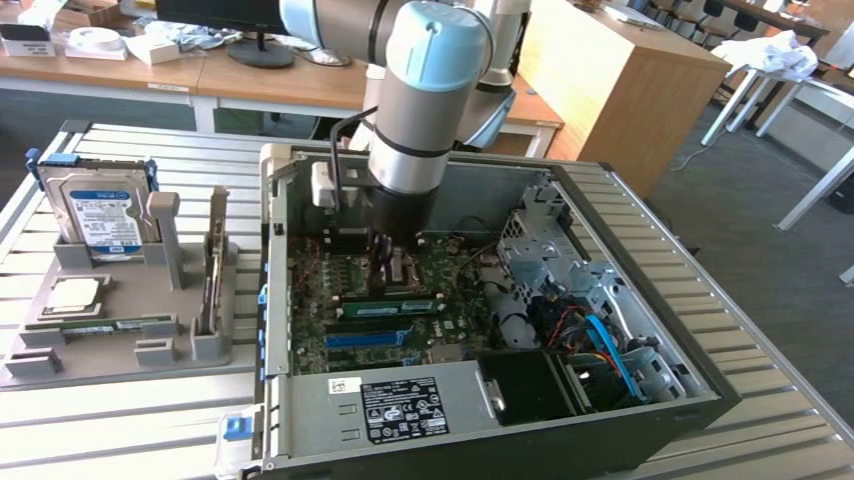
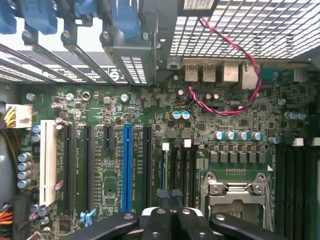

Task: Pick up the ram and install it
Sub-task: 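Press down the ram until it locks into place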

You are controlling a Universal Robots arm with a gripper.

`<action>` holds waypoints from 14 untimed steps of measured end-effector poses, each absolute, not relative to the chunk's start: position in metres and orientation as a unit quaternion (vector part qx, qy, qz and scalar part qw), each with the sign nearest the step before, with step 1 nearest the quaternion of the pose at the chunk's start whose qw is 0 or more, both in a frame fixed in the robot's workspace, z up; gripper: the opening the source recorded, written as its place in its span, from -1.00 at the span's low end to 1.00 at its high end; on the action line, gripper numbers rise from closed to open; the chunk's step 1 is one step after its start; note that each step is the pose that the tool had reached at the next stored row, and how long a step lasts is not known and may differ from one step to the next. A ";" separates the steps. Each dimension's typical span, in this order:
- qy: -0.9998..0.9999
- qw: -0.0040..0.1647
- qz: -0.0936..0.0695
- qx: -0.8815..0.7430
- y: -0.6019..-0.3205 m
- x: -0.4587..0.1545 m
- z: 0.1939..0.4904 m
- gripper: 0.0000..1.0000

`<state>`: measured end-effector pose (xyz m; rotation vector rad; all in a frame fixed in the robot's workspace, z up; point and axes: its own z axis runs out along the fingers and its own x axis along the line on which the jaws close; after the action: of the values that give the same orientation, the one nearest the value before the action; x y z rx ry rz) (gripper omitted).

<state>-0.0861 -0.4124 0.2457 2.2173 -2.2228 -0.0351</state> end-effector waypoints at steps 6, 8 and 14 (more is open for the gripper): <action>-0.708 0.001 -0.011 0.706 -0.412 -0.086 0.256 -0.80; -0.708 0.001 -0.011 0.706 -0.412 -0.086 0.260 -0.80; -0.708 0.001 -0.011 0.706 -0.412 -0.086 0.274 -0.80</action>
<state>-0.0861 -0.4124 0.2744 2.2172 -2.2228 -0.0352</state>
